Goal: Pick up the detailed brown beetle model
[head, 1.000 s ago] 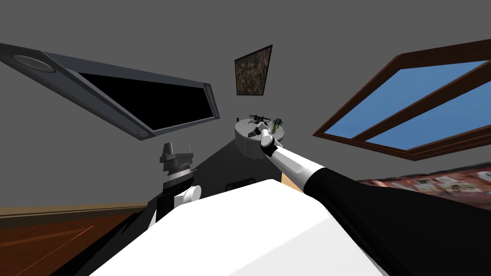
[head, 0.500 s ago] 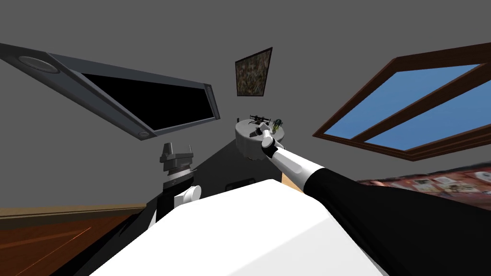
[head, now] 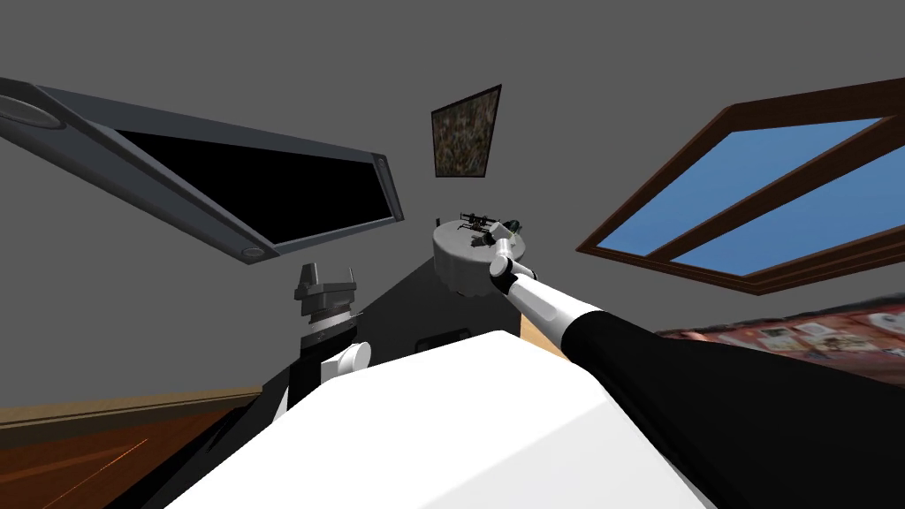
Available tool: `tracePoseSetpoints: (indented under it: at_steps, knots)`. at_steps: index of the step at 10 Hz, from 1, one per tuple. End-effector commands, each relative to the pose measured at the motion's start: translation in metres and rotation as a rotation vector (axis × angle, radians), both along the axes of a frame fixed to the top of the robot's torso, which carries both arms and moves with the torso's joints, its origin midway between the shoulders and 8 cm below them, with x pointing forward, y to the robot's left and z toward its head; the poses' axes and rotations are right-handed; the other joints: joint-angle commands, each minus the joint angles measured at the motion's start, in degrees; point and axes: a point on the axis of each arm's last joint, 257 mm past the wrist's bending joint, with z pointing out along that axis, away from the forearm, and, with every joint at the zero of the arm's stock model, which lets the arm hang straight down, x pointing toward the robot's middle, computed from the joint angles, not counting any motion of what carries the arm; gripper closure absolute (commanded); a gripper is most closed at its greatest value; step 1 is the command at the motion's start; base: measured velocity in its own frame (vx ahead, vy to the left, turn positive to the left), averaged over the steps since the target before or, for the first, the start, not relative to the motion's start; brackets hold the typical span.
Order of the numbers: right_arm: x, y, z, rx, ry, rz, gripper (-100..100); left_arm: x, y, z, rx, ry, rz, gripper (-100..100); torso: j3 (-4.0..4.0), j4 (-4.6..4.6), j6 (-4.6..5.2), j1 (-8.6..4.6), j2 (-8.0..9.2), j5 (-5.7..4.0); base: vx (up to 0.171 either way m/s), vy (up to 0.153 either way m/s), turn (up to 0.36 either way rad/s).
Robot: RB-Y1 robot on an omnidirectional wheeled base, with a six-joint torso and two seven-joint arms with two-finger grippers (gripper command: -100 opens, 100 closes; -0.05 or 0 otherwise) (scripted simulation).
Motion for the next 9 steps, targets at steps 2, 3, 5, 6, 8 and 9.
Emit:
tracePoseSetpoints:
  at_steps: [2, 3, 5, 6, 8, 9]
  knots:
    - [-0.006, -0.068, 0.019, -0.034, -0.050, -0.102, 100, 0.000, 0.000, 0.000, 0.000, 0.000, 0.000, 0, -0.08, -0.03, 0.00, -0.07, -0.13, -0.01, 0.084, 0.037, -0.043]
    - [0.000, -0.069, 0.041, -0.054, -0.098, -0.095, 100, 0.000, 0.000, 0.000, 0.000, 0.000, 0.000, 0, -0.01, 0.00, -0.06, -0.12, -0.01, -0.01, 0.012, -0.005, -0.006]
    - [-0.004, -0.105, 0.058, -0.071, -0.153, -0.167, 100, 0.000, 0.000, 0.000, 0.000, 0.000, 0.000, 0, 0.12, 0.03, -0.20, -0.03, 0.24, -0.01, 0.032, 0.012, -0.019]
    - [-0.009, -0.121, 0.062, -0.075, -0.153, -0.183, 100, 0.000, 0.000, 0.000, 0.000, 0.000, 0.000, 0, 0.05, 0.05, 0.01, -0.01, 0.06, 0.03, 0.098, 0.055, -0.100]
    - [-0.010, -0.123, 0.077, -0.106, -0.186, -0.165, 100, 0.000, 0.000, 0.000, 0.000, 0.000, 0.000, 0, 0.02, 0.00, -0.10, 0.00, 0.05, 0.00, 0.038, 0.017, -0.013]
    - [-0.006, -0.118, 0.094, -0.103, -0.225, -0.155, 100, 0.000, 0.000, 0.000, 0.000, 0.000, 0.000, 0, 0.06, 0.01, -0.19, 0.02, 0.14, 0.00, -0.001, -0.006, 0.019]
